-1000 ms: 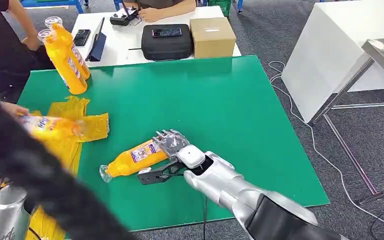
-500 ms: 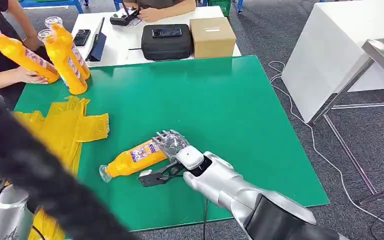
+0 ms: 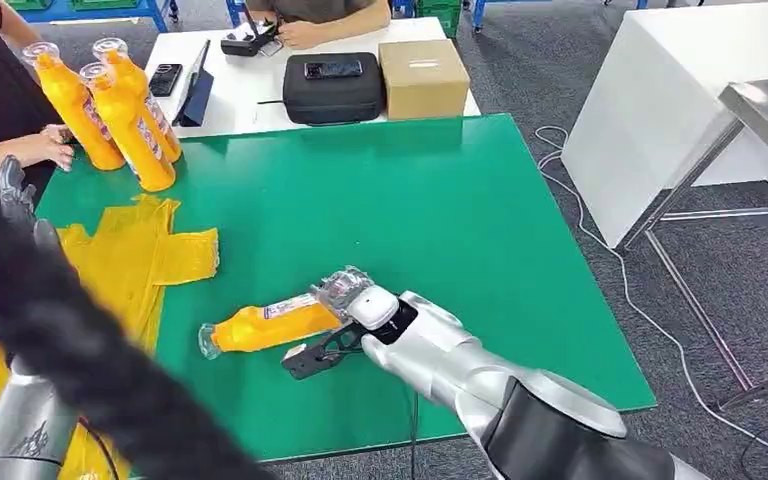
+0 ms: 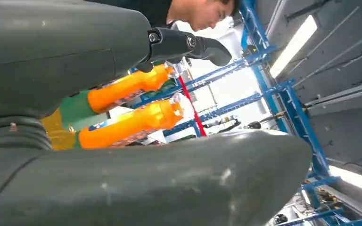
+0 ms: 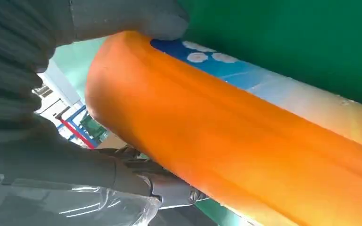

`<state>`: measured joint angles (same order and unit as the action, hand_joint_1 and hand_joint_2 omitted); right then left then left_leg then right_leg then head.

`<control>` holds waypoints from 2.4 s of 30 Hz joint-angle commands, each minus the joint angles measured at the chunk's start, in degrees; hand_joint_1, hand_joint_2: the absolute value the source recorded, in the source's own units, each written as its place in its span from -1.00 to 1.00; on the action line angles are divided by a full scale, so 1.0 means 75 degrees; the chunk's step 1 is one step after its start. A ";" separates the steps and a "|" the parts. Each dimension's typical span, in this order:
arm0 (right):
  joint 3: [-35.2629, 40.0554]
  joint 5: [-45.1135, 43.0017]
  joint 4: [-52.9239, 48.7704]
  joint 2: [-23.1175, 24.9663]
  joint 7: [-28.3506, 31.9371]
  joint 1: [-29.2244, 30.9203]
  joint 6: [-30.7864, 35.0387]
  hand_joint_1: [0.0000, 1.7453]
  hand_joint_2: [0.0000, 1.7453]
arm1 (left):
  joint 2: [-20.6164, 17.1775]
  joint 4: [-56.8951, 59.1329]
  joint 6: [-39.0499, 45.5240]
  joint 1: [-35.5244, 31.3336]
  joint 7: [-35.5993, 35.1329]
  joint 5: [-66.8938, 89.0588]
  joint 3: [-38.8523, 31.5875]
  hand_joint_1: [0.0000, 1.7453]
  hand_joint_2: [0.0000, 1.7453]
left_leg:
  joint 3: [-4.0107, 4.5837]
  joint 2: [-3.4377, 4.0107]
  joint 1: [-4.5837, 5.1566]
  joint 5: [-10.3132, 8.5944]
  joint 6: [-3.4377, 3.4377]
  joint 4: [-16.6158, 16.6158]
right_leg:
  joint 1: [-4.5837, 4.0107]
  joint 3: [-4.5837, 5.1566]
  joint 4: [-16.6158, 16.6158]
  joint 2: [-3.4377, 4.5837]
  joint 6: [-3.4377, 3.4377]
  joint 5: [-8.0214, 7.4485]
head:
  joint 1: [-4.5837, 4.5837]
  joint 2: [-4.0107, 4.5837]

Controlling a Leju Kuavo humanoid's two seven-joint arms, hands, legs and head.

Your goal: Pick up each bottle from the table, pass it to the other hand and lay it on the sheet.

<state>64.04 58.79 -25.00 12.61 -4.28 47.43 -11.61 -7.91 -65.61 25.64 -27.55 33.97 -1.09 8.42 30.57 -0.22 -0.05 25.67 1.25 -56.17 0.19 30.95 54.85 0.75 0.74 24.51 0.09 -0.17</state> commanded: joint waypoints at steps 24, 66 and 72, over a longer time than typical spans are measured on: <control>0.0706 -0.0208 0.0603 -0.0379 0.0159 -0.0508 -0.0612 1.00 1.00 | 0.0137 0.0316 0.0108 -0.0156 0.0077 -0.0145 0.0212 -1.00 -1.00 | -0.0016 -0.0033 -0.0010 -0.0016 -0.0010 0.0018 | -0.0010 -0.0035 -0.0028 -0.0042 0.0001 -0.0009 | 0.0012 0.0000; -0.2849 -0.1844 -0.4528 -0.1800 -0.1610 -0.0959 0.2812 1.00 1.00 | 0.0714 -0.1063 -0.2204 0.1750 -0.1584 -0.2613 -0.0715 -1.00 -1.00 | 0.0112 -0.0016 -0.0002 -0.0019 -0.0009 -0.0001 | -0.0002 0.0095 -0.0001 -0.0020 -0.0008 -0.0019 | 0.0012 0.0000; -0.3699 -0.1624 -0.5952 -0.1630 -0.1829 -0.1964 0.3004 1.00 1.00 | 0.1054 -0.0753 -0.2124 0.1340 -0.1689 -0.2559 -0.0506 -1.00 1.00 | 0.0121 -0.0036 -0.0004 -0.0023 -0.0008 -0.0002 | -0.0005 0.0101 -0.0001 -0.0039 -0.0009 -0.0018 | 0.0012 0.0000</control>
<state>43.86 45.51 -56.53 0.50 -16.90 39.09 9.99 -4.52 -74.75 8.98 -13.44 22.16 -20.44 4.87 31.47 -0.25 -0.06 25.51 1.23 -56.19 0.18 31.78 54.86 0.74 0.66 24.32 0.17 -0.18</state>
